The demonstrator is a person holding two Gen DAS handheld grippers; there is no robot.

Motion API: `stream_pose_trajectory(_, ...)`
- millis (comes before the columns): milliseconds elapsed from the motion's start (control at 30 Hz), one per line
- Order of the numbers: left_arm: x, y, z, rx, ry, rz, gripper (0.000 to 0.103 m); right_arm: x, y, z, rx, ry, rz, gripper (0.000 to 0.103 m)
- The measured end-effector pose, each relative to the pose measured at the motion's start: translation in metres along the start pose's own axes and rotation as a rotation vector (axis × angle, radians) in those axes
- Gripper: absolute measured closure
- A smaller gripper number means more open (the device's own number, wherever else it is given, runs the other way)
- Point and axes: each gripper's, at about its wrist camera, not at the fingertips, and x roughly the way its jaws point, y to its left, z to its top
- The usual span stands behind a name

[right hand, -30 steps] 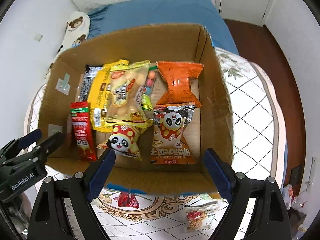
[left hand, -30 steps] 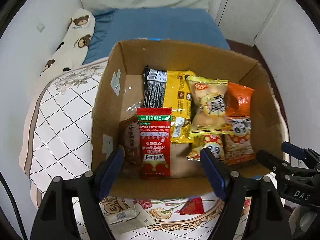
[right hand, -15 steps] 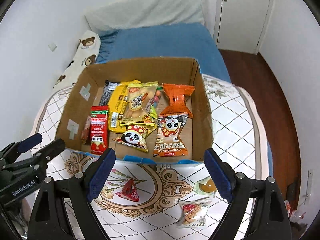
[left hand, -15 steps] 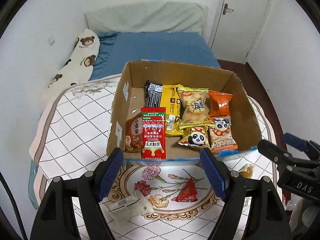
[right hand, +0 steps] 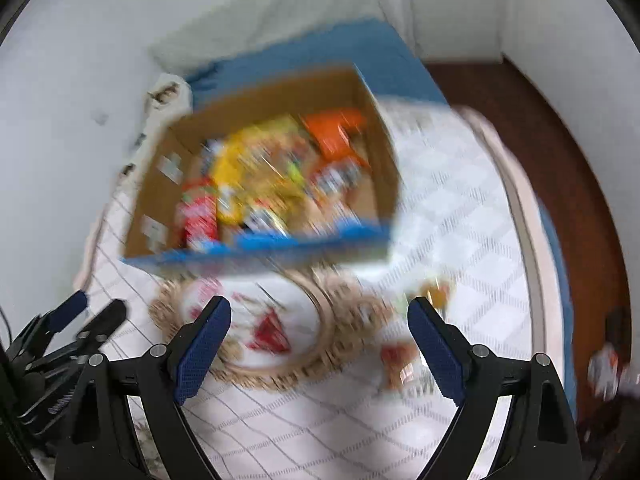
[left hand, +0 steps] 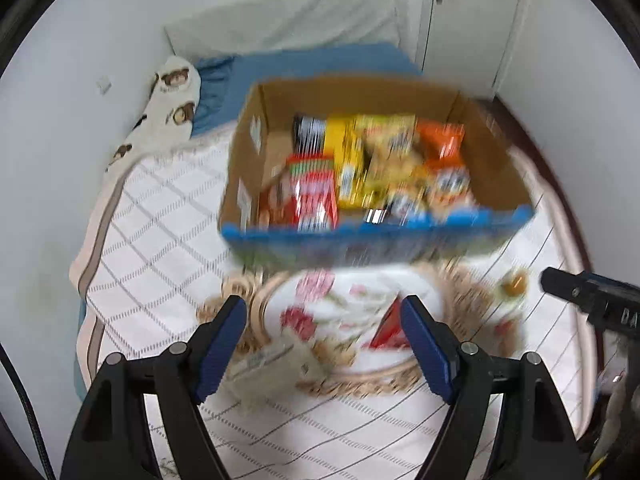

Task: Organize snacks
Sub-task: 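Move both tools back toward the remaining snacks on the bed, then grasp the white wafer bar with left tool while right tool grasps oat cookie bag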

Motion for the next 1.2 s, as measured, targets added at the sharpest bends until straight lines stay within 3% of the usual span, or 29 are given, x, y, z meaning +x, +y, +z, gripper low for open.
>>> stream_pose_trajectory(133, 0.041, 0.001, -0.029, 0.046, 0.094, 0.05, 0.025, 0.059, -0.046, -0.03, 0.086, 0.151, -0.061, 0.011)
stream_pose_trajectory(333, 0.088, 0.007, -0.073, 0.121, 0.199, 0.103, 0.025, 0.13, -0.091, -0.065, 0.177, 0.269, -0.152, 0.011)
stream_pose_trajectory(367, 0.09, 0.009, -0.078, 0.125, 0.204, 0.103, 0.025, 0.14, -0.094, -0.07, 0.181, 0.284, -0.161, 0.013)
stream_pose_trajectory(400, 0.091, 0.011, -0.083, 0.134, 0.211, 0.106, 0.025, 0.144, -0.094, -0.072, 0.178, 0.29, -0.165, 0.024)
stream_pose_trajectory(433, 0.091, 0.013, -0.088, 0.143, 0.218, 0.106, 0.025, 0.148, -0.092, -0.076, 0.171, 0.294, -0.168, 0.039)
stream_pose_trajectory(533, 0.091, 0.021, -0.103, 0.175, 0.231, 0.104, 0.025, 0.151, -0.072, -0.088, 0.104, 0.297, -0.163, 0.046)
stream_pose_trajectory(833, 0.104, 0.029, -0.123, 0.364, 0.291, 0.107, 0.025, 0.165, -0.005, -0.135, -0.025, 0.406, -0.051, 0.046)
stream_pose_trajectory(1067, 0.134, 0.006, -0.109, 0.577, 0.301, 0.151, 0.025, 0.17, 0.013, -0.135, -0.065, 0.419, -0.047, 0.047)
stream_pose_trajectory(1200, 0.164, 0.0, -0.102, 0.595, 0.38, 0.106, 0.026, 0.173, 0.013, -0.124, -0.053, 0.428, -0.045, 0.047)
